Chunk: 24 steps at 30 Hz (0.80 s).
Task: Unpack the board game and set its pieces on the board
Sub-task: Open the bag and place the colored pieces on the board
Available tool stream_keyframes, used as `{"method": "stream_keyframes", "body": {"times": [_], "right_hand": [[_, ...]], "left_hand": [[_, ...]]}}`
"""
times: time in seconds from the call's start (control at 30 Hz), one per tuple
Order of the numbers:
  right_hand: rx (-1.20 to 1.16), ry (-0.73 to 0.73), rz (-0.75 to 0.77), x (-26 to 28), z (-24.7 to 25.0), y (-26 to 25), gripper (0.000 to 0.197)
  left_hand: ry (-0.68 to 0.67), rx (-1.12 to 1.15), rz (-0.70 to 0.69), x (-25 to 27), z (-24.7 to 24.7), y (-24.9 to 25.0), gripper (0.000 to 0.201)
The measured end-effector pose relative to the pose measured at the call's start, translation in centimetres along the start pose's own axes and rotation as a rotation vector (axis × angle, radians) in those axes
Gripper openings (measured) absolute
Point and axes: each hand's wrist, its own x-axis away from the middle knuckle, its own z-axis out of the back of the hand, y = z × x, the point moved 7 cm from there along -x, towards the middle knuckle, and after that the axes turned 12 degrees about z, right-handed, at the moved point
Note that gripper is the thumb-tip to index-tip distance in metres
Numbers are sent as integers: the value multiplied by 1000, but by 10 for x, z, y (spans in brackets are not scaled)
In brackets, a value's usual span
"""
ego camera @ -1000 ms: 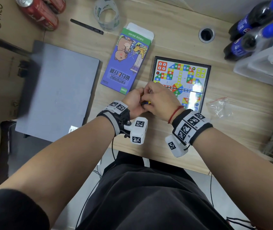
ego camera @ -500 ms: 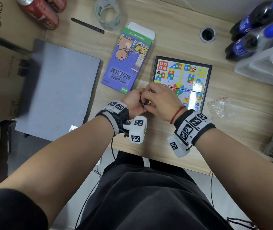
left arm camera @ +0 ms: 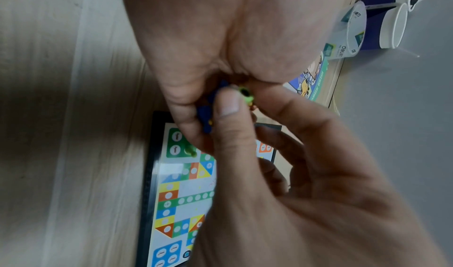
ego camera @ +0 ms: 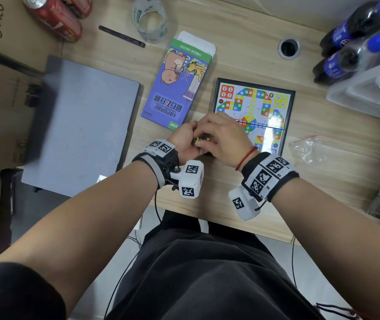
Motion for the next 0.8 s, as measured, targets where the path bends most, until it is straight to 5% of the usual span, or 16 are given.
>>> {"method": "stream_keyframes", "body": {"times": [0.2,0.4,0.8], "right_hand": [[-196,219,-245,14,26,28,13],[-6,87,-366,56,15,58,17],[-75,-24,-513,70,-29,70,23]], "left_hand": [[73,-37,5,-4,11,-1,30],[178,-55,-45,-9,28,-4,37],[242,-77,-53,-14,37,-13,31]]}}
